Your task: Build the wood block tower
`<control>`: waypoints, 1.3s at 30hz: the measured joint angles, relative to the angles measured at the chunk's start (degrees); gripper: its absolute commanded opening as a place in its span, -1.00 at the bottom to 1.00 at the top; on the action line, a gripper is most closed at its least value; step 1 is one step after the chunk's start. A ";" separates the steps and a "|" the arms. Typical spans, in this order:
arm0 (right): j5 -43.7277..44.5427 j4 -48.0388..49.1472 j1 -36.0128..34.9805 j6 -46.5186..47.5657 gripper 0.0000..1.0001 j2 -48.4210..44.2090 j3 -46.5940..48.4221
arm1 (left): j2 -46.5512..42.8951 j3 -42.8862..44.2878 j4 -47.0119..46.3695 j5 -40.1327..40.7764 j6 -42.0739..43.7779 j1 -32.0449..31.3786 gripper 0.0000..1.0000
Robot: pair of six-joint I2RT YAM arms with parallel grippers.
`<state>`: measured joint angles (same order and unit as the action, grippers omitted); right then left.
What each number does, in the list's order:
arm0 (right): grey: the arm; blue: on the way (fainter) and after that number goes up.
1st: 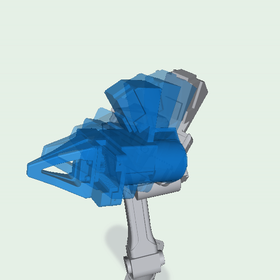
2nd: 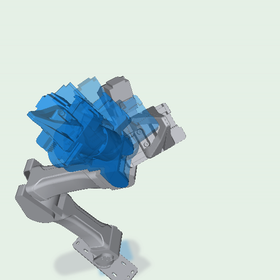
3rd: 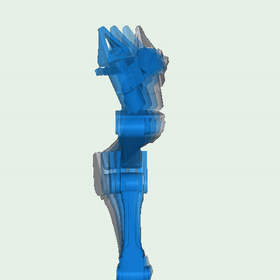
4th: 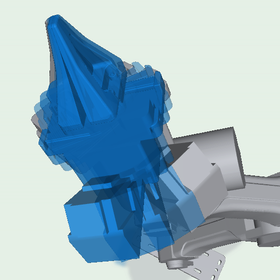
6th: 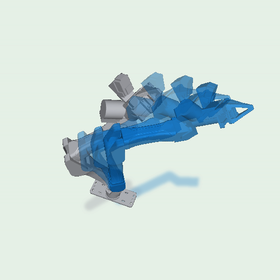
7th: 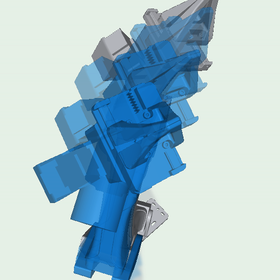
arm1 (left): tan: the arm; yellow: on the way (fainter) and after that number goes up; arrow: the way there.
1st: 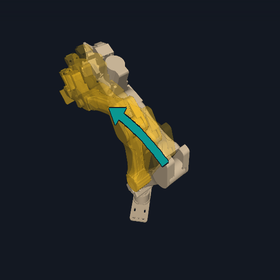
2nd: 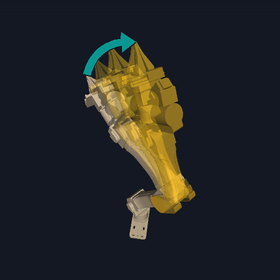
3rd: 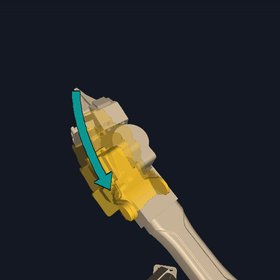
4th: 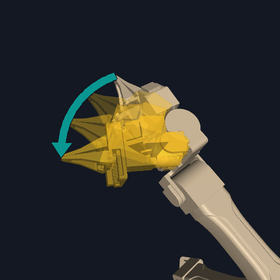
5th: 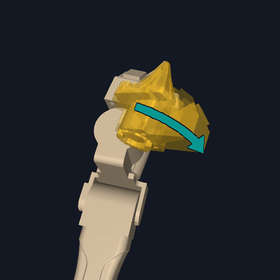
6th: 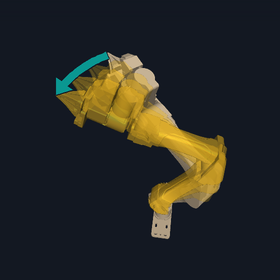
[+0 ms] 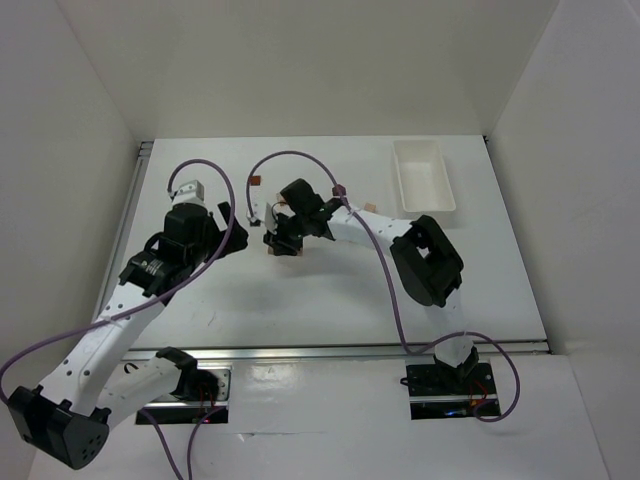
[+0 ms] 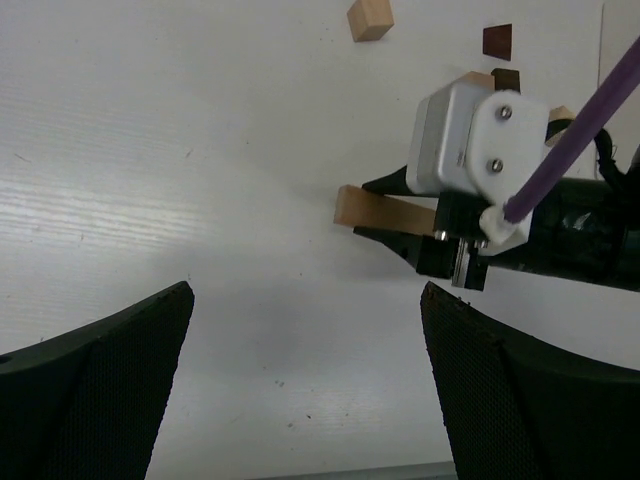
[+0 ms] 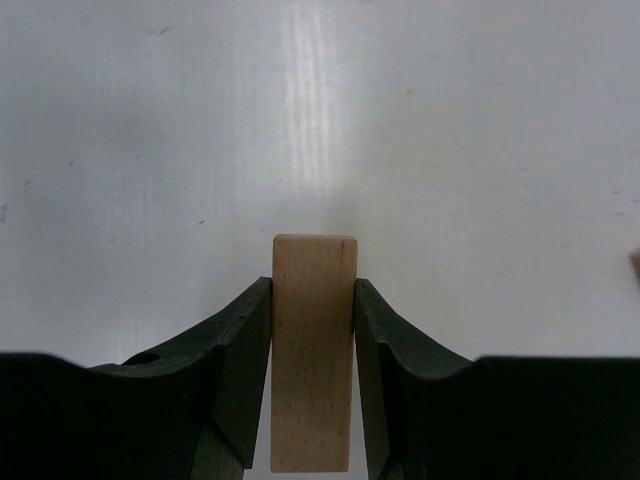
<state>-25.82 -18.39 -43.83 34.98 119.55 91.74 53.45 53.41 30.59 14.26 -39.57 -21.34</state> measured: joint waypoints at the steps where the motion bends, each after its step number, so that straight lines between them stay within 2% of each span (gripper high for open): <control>1: -1.07 0.04 -0.31 1.11 -0.96 -0.28 -1.51 | -0.33 -0.28 0.33 -0.02 -0.13 0.00 1.00; 7: -3.65 0.13 -0.57 7.89 -0.93 -0.81 -8.66 | -2.86 -0.59 1.55 -0.02 -1.31 0.00 1.00; 13: -2.56 -0.48 -0.63 11.52 -0.84 0.48 -5.97 | -4.48 -0.66 1.73 0.02 -1.49 0.00 1.00; 16: -1.64 -0.26 -0.63 11.85 -0.66 1.57 -5.42 | -4.31 -0.66 2.01 0.02 -1.53 0.00 1.00; 22: -0.50 0.31 -0.66 11.54 -0.62 2.84 -5.60 | -3.06 -0.66 2.51 0.07 -1.64 0.00 1.00; 24: -0.37 0.55 -0.66 11.23 -0.52 2.86 -5.60 | -2.97 -0.66 2.49 0.07 -1.66 0.00 1.00; 25: -0.20 0.63 -0.66 11.10 -0.35 2.86 -5.60 | -2.97 -0.66 2.49 0.07 -1.66 0.00 1.00; 28: 0.13 0.70 -0.66 10.88 -0.15 2.86 -5.60 | -2.95 -0.66 2.47 0.07 -1.66 0.00 1.00; 32: 0.26 0.70 -0.66 10.47 0.23 2.86 -5.57 | -2.78 -0.66 2.43 0.07 -1.64 0.00 1.00; 33: 0.17 0.70 -0.66 10.47 0.39 2.82 -5.57 | -2.64 -0.66 2.38 0.07 -1.64 0.00 1.00; 36: -0.33 0.63 -0.63 10.34 0.48 2.40 -5.57 | -1.64 -0.66 2.32 0.09 -1.33 0.00 1.00; 39: -1.66 0.39 -0.11 10.29 0.48 1.27 -5.55 | -0.37 -0.66 1.36 0.00 -0.15 0.00 1.00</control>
<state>-27.49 -18.00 -43.94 45.28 120.81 86.19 53.08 52.75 31.94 14.26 -39.72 -21.34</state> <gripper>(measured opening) 0.740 1.000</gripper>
